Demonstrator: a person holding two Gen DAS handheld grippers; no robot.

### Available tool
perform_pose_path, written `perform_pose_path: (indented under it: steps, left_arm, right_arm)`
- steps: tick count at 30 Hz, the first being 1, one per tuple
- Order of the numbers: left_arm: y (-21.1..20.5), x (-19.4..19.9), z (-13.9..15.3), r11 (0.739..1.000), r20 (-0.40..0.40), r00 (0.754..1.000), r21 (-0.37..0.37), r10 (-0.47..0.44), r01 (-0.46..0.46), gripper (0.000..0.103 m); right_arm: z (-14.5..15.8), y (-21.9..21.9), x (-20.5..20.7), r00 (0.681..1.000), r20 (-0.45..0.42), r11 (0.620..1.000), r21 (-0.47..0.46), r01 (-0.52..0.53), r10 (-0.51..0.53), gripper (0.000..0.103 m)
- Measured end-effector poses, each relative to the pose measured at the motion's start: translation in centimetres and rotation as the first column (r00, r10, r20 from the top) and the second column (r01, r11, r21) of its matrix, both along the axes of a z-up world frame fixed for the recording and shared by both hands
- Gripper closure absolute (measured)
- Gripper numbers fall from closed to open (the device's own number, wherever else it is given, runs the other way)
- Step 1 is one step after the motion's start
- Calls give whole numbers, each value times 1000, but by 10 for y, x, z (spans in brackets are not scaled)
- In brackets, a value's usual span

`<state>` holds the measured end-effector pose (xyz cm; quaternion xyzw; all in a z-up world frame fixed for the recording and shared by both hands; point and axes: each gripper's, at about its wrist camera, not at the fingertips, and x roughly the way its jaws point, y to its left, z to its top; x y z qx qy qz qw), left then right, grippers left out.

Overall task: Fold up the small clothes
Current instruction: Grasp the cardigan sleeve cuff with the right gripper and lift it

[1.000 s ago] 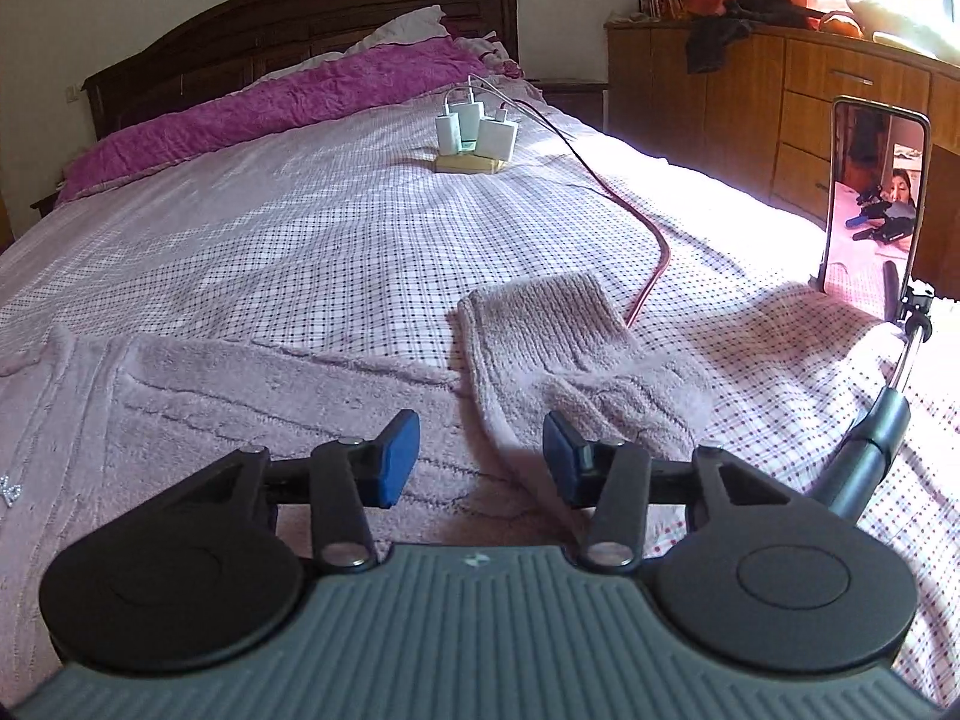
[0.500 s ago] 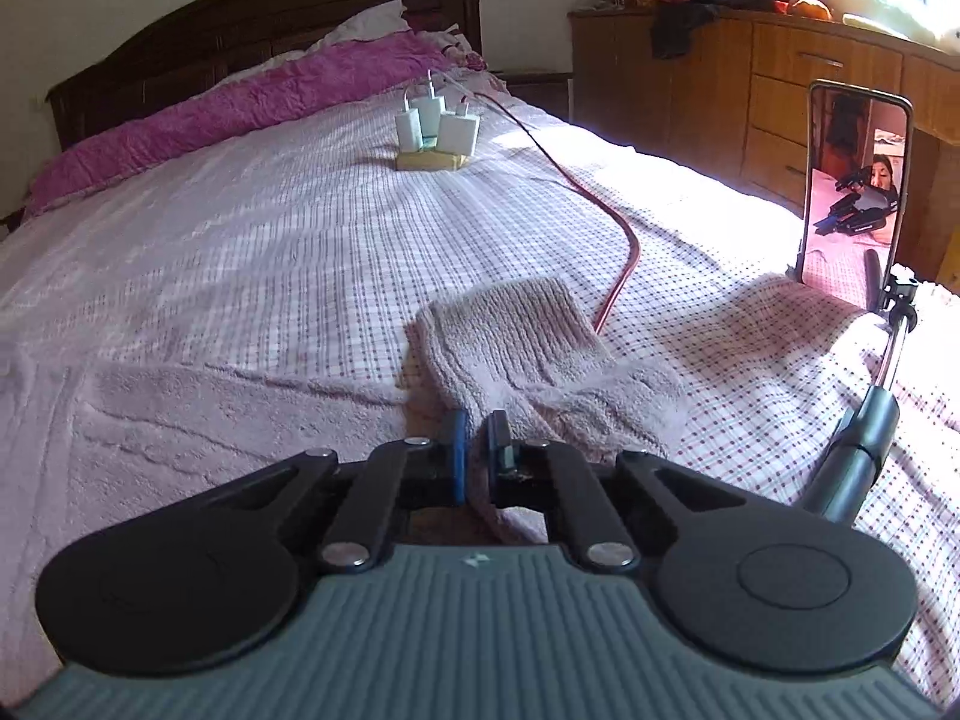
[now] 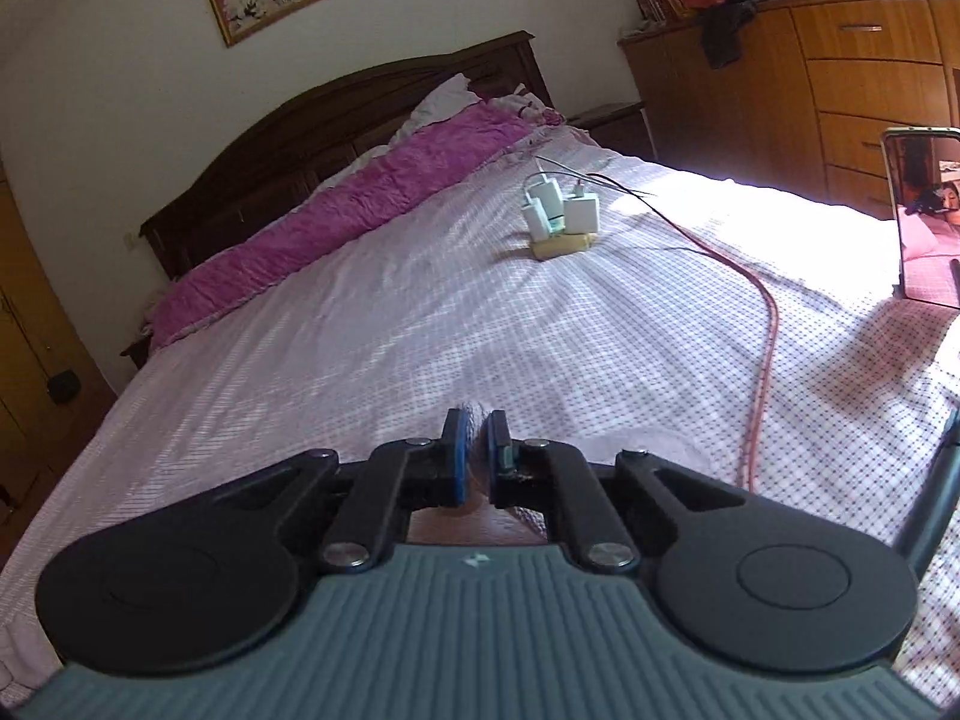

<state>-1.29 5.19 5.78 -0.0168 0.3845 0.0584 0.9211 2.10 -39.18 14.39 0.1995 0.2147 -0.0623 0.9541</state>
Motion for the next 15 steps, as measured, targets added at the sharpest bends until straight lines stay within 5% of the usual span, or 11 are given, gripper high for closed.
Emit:
perform_pose_path:
  steps: [15]
  left_arm:
    - [54,-10,11,994,43,995,-64,90,-87,0]
  right_arm:
    - [64,159,40,965,94,969,12,-247,245,97]
